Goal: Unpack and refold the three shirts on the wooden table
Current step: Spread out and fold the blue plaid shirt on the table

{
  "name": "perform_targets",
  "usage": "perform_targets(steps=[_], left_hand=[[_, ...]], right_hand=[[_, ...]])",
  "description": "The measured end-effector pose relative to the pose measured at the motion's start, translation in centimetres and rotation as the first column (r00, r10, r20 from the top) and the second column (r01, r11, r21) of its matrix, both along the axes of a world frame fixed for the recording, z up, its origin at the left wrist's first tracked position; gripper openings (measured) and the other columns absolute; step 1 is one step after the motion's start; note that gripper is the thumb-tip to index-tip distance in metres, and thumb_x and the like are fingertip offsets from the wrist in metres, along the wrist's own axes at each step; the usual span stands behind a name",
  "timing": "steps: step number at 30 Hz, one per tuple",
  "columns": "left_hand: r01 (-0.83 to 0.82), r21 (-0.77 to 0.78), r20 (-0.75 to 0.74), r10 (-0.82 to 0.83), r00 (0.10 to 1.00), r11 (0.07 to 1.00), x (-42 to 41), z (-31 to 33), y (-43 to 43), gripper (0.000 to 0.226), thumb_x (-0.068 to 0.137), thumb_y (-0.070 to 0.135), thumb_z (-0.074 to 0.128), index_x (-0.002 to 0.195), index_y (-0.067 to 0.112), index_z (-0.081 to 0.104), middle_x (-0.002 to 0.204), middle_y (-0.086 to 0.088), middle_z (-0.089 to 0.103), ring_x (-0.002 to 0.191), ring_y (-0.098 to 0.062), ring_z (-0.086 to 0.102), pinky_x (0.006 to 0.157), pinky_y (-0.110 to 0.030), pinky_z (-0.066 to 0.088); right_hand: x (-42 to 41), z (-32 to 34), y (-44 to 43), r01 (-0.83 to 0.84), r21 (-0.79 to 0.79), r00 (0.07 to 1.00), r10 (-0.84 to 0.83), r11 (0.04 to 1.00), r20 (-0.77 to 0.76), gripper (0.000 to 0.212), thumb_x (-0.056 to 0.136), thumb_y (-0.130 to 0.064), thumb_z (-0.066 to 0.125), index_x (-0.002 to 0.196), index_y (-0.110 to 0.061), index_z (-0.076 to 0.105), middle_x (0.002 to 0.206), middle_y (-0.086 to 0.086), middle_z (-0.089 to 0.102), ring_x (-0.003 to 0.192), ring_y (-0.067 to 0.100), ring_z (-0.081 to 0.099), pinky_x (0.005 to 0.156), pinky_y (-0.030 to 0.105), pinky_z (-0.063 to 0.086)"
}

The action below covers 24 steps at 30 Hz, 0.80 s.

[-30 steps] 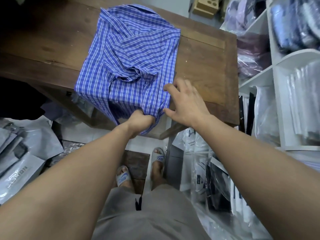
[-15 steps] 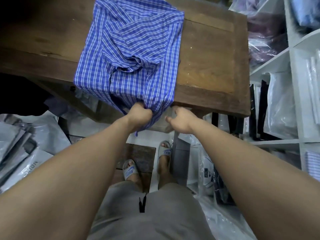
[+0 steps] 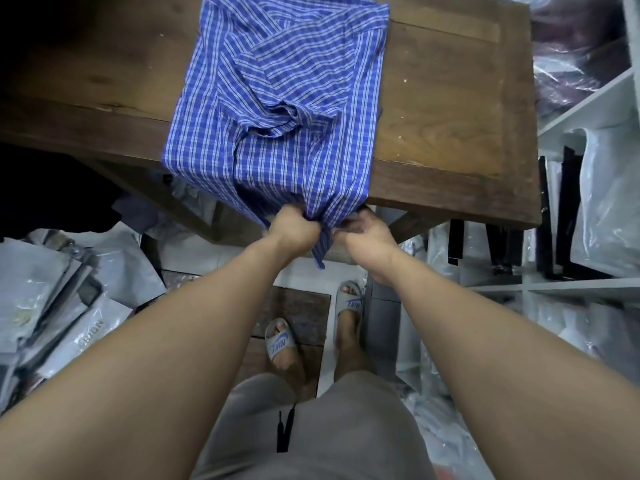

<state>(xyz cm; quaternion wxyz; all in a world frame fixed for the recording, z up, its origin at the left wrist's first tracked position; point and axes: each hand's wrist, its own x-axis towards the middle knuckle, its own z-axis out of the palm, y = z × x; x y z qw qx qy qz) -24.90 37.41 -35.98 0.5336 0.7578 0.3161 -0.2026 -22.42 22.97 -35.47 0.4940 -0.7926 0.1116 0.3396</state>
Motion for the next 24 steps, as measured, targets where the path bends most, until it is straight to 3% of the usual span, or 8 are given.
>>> perform_targets(steps=[2,4,7,9,12,17,21,24], left_hand=[[-0.008,0.064,-0.039,0.011,0.999,0.998,0.4,-0.9,-0.1,0.045,0.061,0.045,0.06,0.098,0.021,0.066,0.098,-0.007,0.071,0.1,-0.034,0.066,0.099,-0.055,0.049],[-0.03,0.083,-0.073,0.036,0.997,0.996,0.5,0.0,-0.5,0.055,0.061,0.041,0.059,0.11,0.014,0.064,0.106,-0.012,0.07,0.101,-0.037,0.065,0.095,-0.053,0.053],[-0.078,0.08,-0.107,0.087,0.991,0.994,0.4,0.5,-0.7,0.052,0.076,0.024,0.063,0.125,0.009,0.059,0.115,-0.014,0.066,0.103,-0.038,0.064,0.085,-0.047,0.058],[-0.13,0.111,-0.119,0.144,0.982,0.985,0.3,0.3,-0.5,0.059,0.068,0.032,0.061,0.125,0.014,0.06,0.117,-0.014,0.066,0.105,-0.039,0.064,0.092,-0.049,0.056],[-0.215,0.155,-0.118,0.234,0.965,0.964,0.0,-0.4,-0.2,0.056,0.065,0.036,0.058,0.119,0.021,0.062,0.114,-0.013,0.067,0.106,-0.041,0.062,0.098,-0.05,0.052],[-0.2,0.216,-0.108,0.227,0.968,0.956,0.0,-1.2,0.1,0.032,0.086,0.032,0.064,0.118,0.026,0.064,0.114,-0.012,0.068,0.109,-0.04,0.062,0.101,-0.048,0.05],[-0.27,0.183,-0.161,0.299,0.941,0.945,-0.2,-2.8,0.5,0.041,0.083,0.037,0.067,0.117,0.015,0.065,0.114,-0.013,0.069,0.105,-0.037,0.063,0.095,-0.045,0.054],[-0.372,0.143,-0.222,0.396,0.891,0.917,-0.6,-3.8,1.5,0.045,0.084,0.033,0.065,0.12,0.007,0.058,0.118,-0.011,0.065,0.089,-0.028,0.064,0.082,-0.035,0.053]], right_hand=[[-0.2,-0.3,0.2,0.038,-0.017,0.999,-0.037,0.999,0.04,0.032,0.094,-0.02,0.069,0.124,-0.011,0.061,0.112,0.002,0.066,0.102,0.017,0.063,0.077,0.025,0.05],[-0.2,-0.3,0.3,0.069,-0.037,0.995,-0.066,0.997,0.081,0.041,0.094,-0.027,0.068,0.131,-0.01,0.06,0.125,0.008,0.065,0.112,0.024,0.062,0.093,0.035,0.052],[-0.1,-0.3,0.4,0.045,-0.048,0.991,-0.039,0.998,0.129,0.027,0.095,-0.029,0.062,0.119,-0.018,0.064,0.12,0.011,0.066,0.092,0.022,0.061,0.078,0.034,0.049],[-0.3,-0.2,0.4,0.033,-0.047,0.991,-0.026,0.998,0.134,0.019,0.093,-0.033,0.061,0.109,-0.022,0.065,0.109,0.008,0.07,0.079,0.017,0.058,0.072,0.032,0.044],[-0.8,-0.6,0.0,-0.01,-0.184,0.968,0.056,0.983,0.244,0.027,0.093,-0.046,0.06,0.103,-0.022,0.068,0.108,0.004,0.072,0.089,0.021,0.064,0.075,0.031,0.046],[-1.4,-1.0,-0.4,-0.115,-0.364,0.871,0.27,0.924,0.41,0.017,0.095,-0.036,0.065,0.1,-0.02,0.069,0.1,0.001,0.072,0.09,0.021,0.065,0.077,0.035,0.052],[-1.1,-1.8,0.1,-0.061,-0.302,0.928,0.165,0.951,0.333,0.013,0.091,-0.031,0.068,0.099,-0.022,0.063,0.098,-0.002,0.071,0.088,0.017,0.066,0.074,0.03,0.05],[-0.9,-2.3,0.4,-0.028,-0.217,0.961,0.086,0.976,0.264,0.011,0.091,-0.028,0.068,0.099,-0.025,0.061,0.095,-0.004,0.071,0.088,0.017,0.067,0.074,0.029,0.049]])
